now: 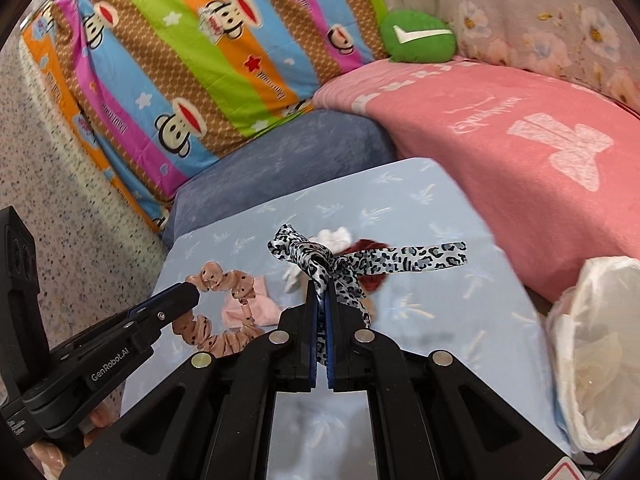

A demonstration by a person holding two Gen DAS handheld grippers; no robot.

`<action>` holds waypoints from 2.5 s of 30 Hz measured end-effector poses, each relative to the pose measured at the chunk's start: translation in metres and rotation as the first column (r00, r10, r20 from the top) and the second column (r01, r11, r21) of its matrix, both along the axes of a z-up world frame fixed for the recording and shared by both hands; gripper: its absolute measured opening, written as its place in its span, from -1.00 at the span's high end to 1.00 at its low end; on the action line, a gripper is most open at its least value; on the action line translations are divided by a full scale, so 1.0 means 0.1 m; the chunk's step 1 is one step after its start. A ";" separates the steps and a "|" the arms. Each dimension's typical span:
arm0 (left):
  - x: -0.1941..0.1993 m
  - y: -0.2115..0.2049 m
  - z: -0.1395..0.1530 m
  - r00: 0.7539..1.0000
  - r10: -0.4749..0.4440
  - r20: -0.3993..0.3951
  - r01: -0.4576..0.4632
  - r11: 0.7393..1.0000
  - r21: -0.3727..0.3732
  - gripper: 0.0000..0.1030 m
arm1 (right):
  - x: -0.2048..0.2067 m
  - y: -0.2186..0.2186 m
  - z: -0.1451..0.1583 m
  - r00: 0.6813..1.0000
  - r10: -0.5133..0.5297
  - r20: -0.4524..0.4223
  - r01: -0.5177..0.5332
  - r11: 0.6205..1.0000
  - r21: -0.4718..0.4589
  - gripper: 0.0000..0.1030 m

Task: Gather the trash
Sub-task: 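Carry the brown scrunchie with the left and leopard ribbon with the right into the bin, open both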

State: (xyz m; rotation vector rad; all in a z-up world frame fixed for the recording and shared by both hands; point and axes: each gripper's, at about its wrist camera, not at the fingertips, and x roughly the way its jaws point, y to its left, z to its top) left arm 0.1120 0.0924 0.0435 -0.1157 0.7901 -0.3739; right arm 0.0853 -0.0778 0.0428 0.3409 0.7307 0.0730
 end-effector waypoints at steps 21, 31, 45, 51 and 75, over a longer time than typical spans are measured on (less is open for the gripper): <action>-0.60 -1.83 0.26 0.933 -0.352 0.071 0.348 0.935 0.067 0.84 | -1.19 -1.82 0.09 0.945 -0.325 0.043 0.323 0.945 0.051 0.95; -0.77 -2.36 0.22 0.898 -0.438 0.044 0.433 0.897 0.088 0.84 | -1.44 -2.24 -0.04 0.916 -0.400 0.023 0.398 0.914 0.074 0.94; -0.83 -2.70 0.13 0.876 -0.482 0.010 0.478 0.871 0.109 0.81 | -1.52 -2.48 -0.17 0.899 -0.438 -0.007 0.437 0.896 0.079 0.89; -0.83 -2.78 0.12 0.874 -0.486 0.002 0.484 0.870 0.095 0.77 | -1.59 -2.53 -0.19 0.887 -0.462 -0.013 0.462 0.884 0.076 0.81; -0.73 -2.54 0.07 0.921 -0.388 0.010 0.386 0.918 0.097 -0.16 | -1.52 -2.34 -0.24 0.906 -0.423 -0.033 0.424 0.905 0.040 0.47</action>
